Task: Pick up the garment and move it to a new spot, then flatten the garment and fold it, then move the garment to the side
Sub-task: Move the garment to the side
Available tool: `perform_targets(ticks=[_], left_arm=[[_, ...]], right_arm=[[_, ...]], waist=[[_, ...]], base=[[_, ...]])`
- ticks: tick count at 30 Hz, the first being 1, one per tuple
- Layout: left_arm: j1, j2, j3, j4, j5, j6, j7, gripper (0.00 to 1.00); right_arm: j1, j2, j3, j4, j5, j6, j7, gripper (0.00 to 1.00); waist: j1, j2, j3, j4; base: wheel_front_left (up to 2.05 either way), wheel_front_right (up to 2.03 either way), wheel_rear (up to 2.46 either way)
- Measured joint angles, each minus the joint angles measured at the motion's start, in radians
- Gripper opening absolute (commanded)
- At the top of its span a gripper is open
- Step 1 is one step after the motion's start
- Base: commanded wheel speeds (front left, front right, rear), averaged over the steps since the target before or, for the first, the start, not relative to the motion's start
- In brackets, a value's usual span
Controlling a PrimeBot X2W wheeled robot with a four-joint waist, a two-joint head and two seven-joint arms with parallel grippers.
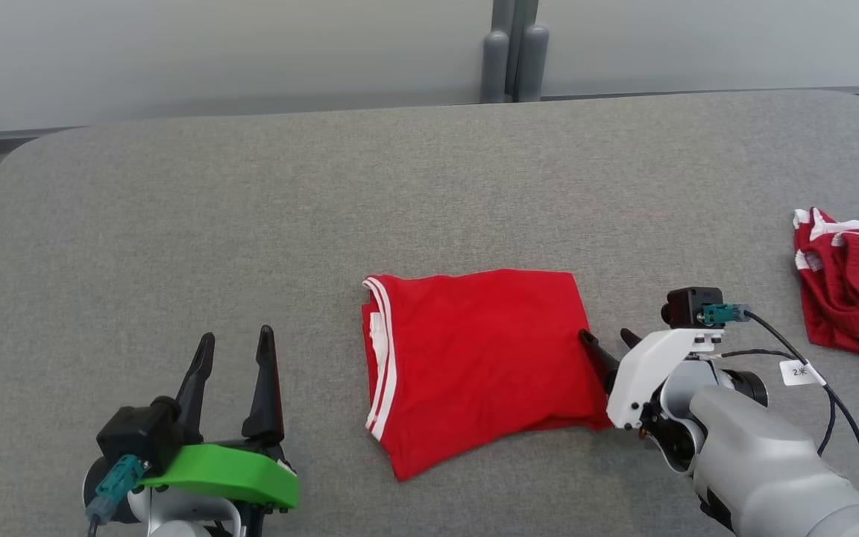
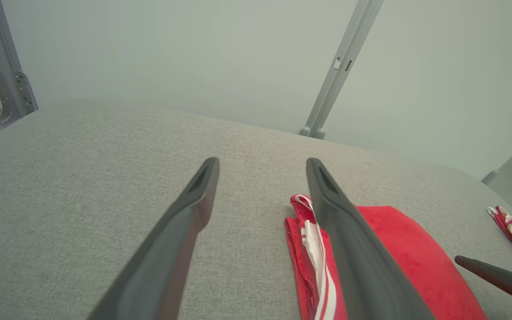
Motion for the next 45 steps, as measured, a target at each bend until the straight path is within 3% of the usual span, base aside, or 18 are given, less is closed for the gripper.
perform_targets(ticks=[15, 17, 19, 20, 28, 33, 45], left_arm=[[-0.017, 0.012, 0.01, -0.001, -0.002, 0.008, -0.002, 1.0], [-0.018, 0.012, 0.01, 0.002, -0.003, 0.008, -0.005, 1.0], [-0.021, 0.012, 0.011, 0.005, -0.005, 0.008, -0.006, 1.0], [-0.021, 0.012, 0.012, 0.006, -0.006, 0.008, -0.007, 1.0], [-0.022, 0.012, 0.013, 0.01, -0.007, 0.01, -0.015, 1.0], [-0.021, 0.012, 0.013, 0.006, -0.007, 0.01, -0.021, 1.0], [-0.002, -0.002, -0.005, 0.016, 0.006, 0.013, -0.037, 1.0]], right_arm=[[0.009, -0.046, -0.03, -0.013, 0.077, 0.0, 0.081, 1.0], [0.008, -0.051, -0.031, -0.023, 0.086, 0.0, 0.088, 0.47], [0.008, -0.053, -0.032, -0.031, 0.095, 0.0, 0.091, 0.32], [0.008, -0.053, -0.032, -0.033, 0.097, 0.0, 0.092, 0.0], [0.007, -0.054, -0.033, -0.04, 0.104, 0.001, 0.059, 0.0], [0.001, -0.089, -0.026, -0.058, 0.1, 0.001, 0.045, 0.0], [-0.046, -0.144, -0.015, -0.042, 0.074, 0.001, 0.051, 0.0]], waist=[[0.0, 0.0, 0.059, 0.109], [0.0, 0.0, 0.064, 0.117], [0.0, 0.0, 0.069, 0.123], [0.0, 0.0, 0.069, 0.123], [0.0, 0.0, 0.062, 0.102], [0.0, -0.0002, 0.053, 0.071], [0.0, -0.0002, 0.017, -0.092]], base=[[0.0, 0.0, 0.0], [0.0, 0.0, 0.0], [0.0, 0.0, 0.0], [0.0, 0.0, 0.0], [0.0, 0.0, 0.0], [0.0, 0.0, 0.0], [0.0, 0.0, 0.0]])
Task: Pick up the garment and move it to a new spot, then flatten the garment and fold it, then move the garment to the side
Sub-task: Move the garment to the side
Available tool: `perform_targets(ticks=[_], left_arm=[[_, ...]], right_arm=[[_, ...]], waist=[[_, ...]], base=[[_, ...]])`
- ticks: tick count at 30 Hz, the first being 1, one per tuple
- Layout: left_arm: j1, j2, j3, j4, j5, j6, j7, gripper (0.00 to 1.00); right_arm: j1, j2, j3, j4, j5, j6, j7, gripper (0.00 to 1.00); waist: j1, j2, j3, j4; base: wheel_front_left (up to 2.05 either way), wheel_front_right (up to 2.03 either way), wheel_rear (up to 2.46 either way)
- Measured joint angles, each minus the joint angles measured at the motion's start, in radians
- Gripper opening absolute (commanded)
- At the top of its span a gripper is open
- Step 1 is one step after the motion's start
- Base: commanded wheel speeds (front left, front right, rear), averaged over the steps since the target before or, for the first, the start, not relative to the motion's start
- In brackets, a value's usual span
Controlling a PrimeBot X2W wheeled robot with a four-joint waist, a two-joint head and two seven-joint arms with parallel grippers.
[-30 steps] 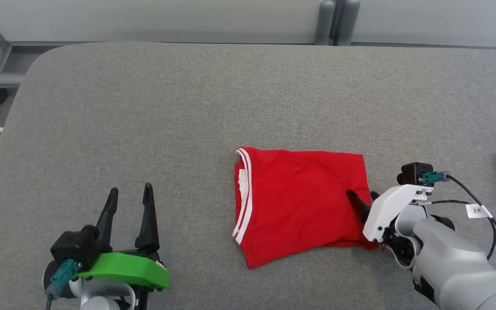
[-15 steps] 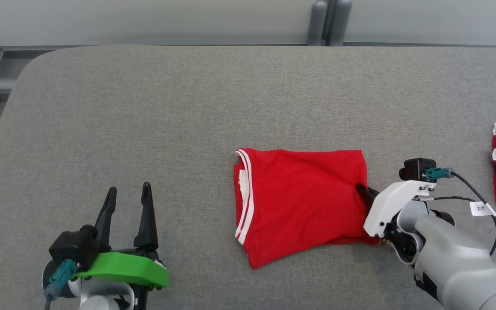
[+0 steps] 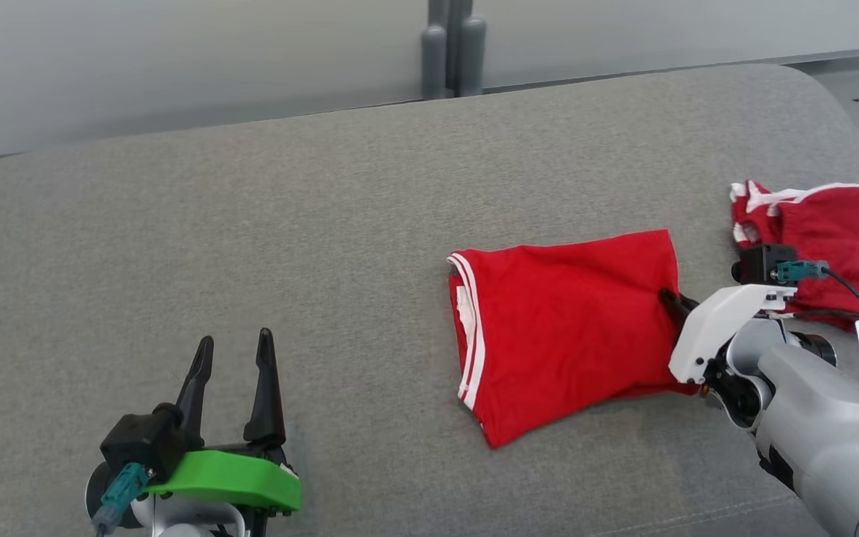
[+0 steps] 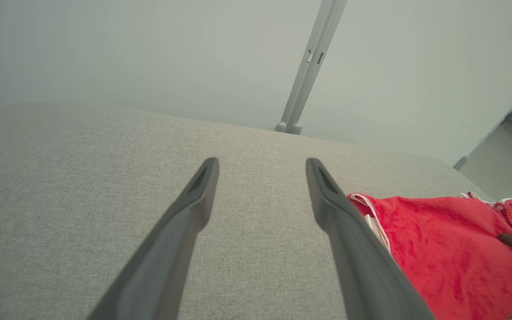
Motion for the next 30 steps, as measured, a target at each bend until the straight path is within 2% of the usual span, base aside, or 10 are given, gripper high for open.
perform_targets(ticks=[11, 17, 22, 30], left_arm=[[0.005, -0.011, 0.013, 0.016, 0.002, 0.004, -0.01, 1.0], [0.006, -0.016, 0.022, 0.022, 0.004, 0.004, -0.013, 1.0], [0.006, -0.02, 0.021, 0.03, 0.004, -0.005, -0.014, 1.0], [0.02, -0.02, 0.025, 0.038, 0.005, -0.007, -0.014, 1.0]], right_arm=[[-0.054, -0.009, 0.012, 0.002, -0.028, 0.0, 0.021, 0.0], [-0.068, 0.0, 0.014, 0.0, -0.036, 0.0, 0.025, 0.0], [-0.072, 0.0, 0.014, 0.005, -0.038, 0.0, 0.024, 0.0], [-0.072, 0.006, 0.011, 0.01, -0.042, 0.0, 0.019, 0.0]], waist=[[0.0, 0.0, -0.033, -0.2], [-0.0001, 0.0, -0.042, -0.282], [0.0, 0.0, -0.047, -0.305], [0.0, 0.0, -0.065, -0.275]], base=[[0.0, 0.0, 0.0], [0.0, 0.0, 0.0], [0.0, 0.0, 0.0], [0.0, 0.0, 0.0]])
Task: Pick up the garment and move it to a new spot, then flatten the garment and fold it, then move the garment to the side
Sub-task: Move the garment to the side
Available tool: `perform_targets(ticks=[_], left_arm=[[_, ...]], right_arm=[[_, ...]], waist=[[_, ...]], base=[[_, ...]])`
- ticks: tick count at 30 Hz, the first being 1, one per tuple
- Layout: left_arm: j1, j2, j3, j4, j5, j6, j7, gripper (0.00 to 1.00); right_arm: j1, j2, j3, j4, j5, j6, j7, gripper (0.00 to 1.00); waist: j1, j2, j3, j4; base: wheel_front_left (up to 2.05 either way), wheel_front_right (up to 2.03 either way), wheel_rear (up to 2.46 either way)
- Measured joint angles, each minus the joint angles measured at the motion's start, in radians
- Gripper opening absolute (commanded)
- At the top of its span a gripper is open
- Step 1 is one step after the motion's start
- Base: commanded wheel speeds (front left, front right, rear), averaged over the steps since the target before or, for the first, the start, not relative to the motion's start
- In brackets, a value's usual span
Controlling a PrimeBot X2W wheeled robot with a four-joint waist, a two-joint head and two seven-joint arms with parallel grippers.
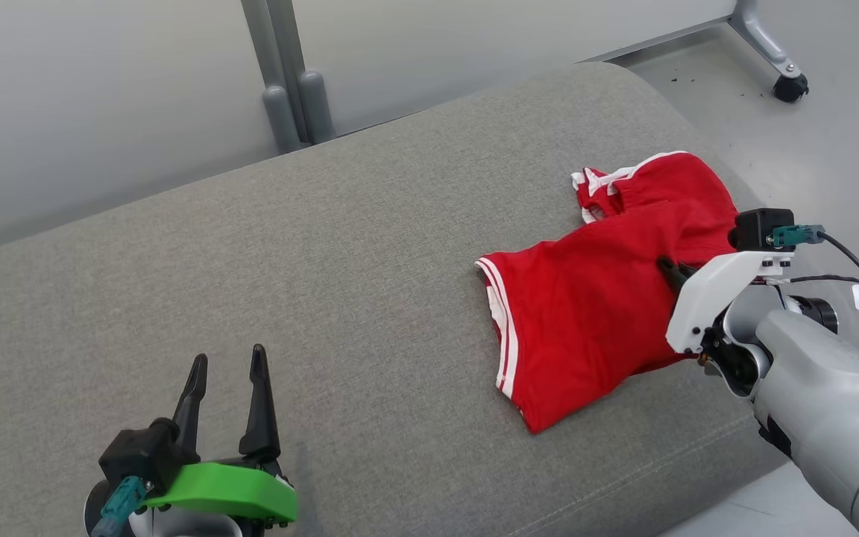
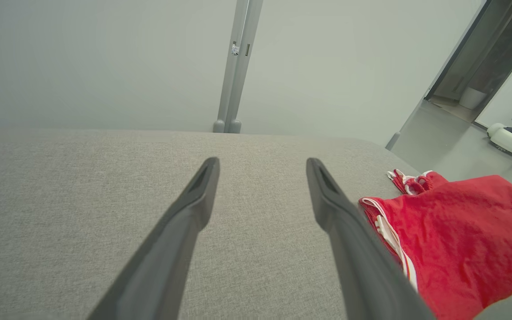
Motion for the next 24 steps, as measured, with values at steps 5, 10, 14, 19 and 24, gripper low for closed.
perform_targets(ticks=[5, 10, 14, 19, 24], left_arm=[[0.006, 0.007, 0.007, -0.003, 0.0, 0.003, 0.0, 1.0], [0.01, 0.013, 0.007, -0.008, 0.0, 0.004, 0.0, 1.0], [0.01, 0.021, 0.007, -0.017, 0.002, 0.007, 0.003, 1.0], [0.005, 0.037, 0.008, -0.035, 0.009, 0.012, 0.015, 1.0], [-0.006, 0.055, 0.009, -0.055, 0.019, 0.015, 0.03, 1.0]], right_arm=[[-0.035, 0.0, -0.011, 0.014, -0.006, 0.0, -0.005, 0.0], [-0.089, -0.001, -0.031, 0.047, -0.006, 0.0, -0.004, 0.0], [-0.135, -0.017, -0.049, 0.078, -0.005, 0.0, -0.005, 0.0], [-0.175, -0.061, -0.062, 0.119, -0.007, 0.0, -0.008, 0.0], [-0.204, -0.126, -0.062, 0.144, -0.021, 0.0, -0.016, 0.0]], waist=[[0.0, 0.0, -0.006, 0.03], [0.0, 0.0, -0.005, 0.06], [0.0, 0.0, 0.007, 0.08], [0.0, 0.0, 0.037, 0.1], [0.0, 0.0001, 0.078, 0.117]], base=[[0.0, 0.0, 0.0], [0.0, 0.0, 0.0], [0.0, 0.0, 0.0], [0.0, 0.0, 0.0], [0.0, 0.0, 0.0]])
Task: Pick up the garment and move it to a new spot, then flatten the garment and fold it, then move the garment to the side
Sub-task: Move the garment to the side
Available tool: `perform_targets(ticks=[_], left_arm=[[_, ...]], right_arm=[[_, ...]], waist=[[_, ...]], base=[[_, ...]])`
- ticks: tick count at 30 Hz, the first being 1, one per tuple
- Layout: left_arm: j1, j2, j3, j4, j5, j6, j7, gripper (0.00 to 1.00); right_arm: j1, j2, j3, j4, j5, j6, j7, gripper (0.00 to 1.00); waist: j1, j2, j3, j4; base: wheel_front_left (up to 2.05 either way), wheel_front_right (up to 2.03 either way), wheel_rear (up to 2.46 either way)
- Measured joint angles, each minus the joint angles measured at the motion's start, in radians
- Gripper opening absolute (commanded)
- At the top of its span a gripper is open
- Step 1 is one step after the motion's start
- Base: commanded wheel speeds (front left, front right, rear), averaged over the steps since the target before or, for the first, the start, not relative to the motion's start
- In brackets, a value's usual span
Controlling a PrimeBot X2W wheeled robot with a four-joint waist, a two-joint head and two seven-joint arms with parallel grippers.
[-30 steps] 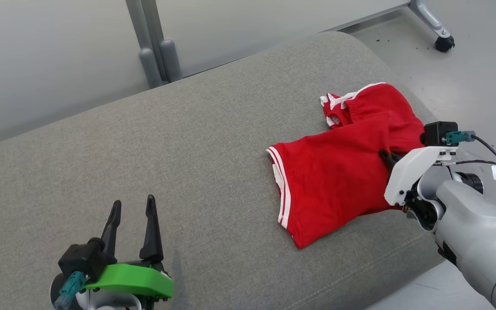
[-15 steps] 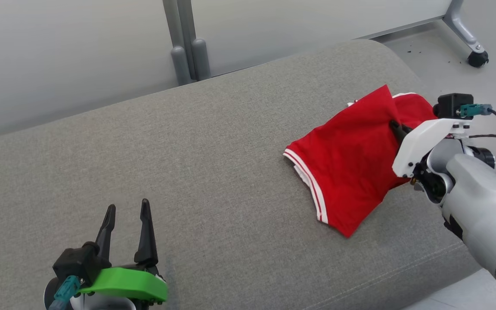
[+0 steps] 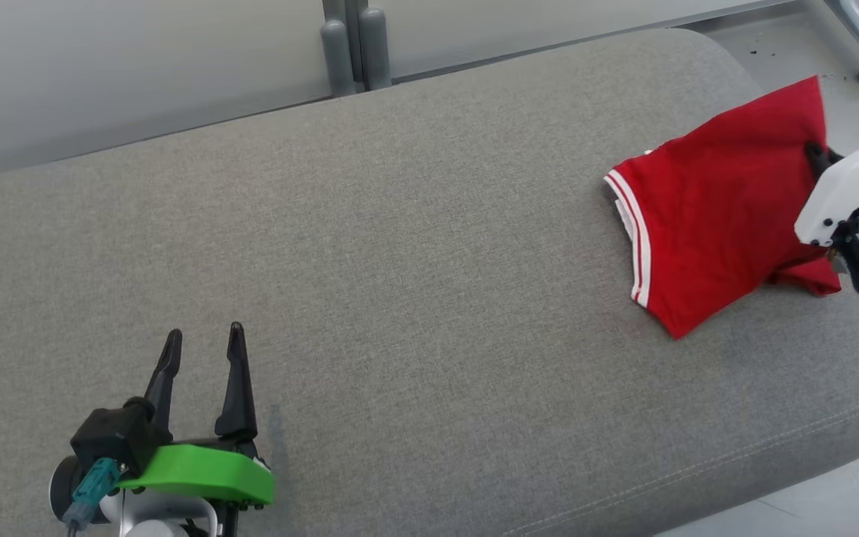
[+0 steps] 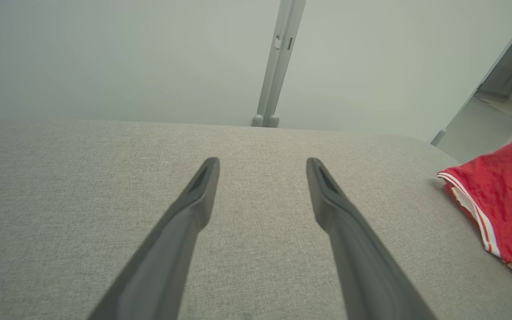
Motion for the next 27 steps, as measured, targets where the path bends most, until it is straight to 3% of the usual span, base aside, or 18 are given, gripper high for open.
perform_targets(ticks=[14, 20, 27], left_arm=[[-0.064, 0.066, 0.004, -0.09, 0.037, 0.02, 0.06, 1.0], [-0.085, 0.089, 0.008, -0.124, 0.05, 0.028, 0.079, 1.0], [-0.097, 0.108, 0.009, -0.145, 0.057, 0.033, 0.094, 1.0]], right_arm=[[-0.033, -0.146, -0.032, 0.06, -0.036, 0.0, -0.078, 0.0], [-0.027, -0.242, -0.093, 0.063, -0.067, 0.0, -0.087, 0.0], [-0.014, -0.254, -0.182, 0.063, -0.144, 0.0, -0.117, 0.0]], waist=[[0.0, 0.0001, 0.161, 0.055], [0.0, 0.0, 0.234, 0.077], [0.0001, 0.0001, 0.308, 0.102]], base=[[0.0, 0.0, 0.0], [0.0, 0.0, 0.0], [0.0, 0.0, 0.0]])
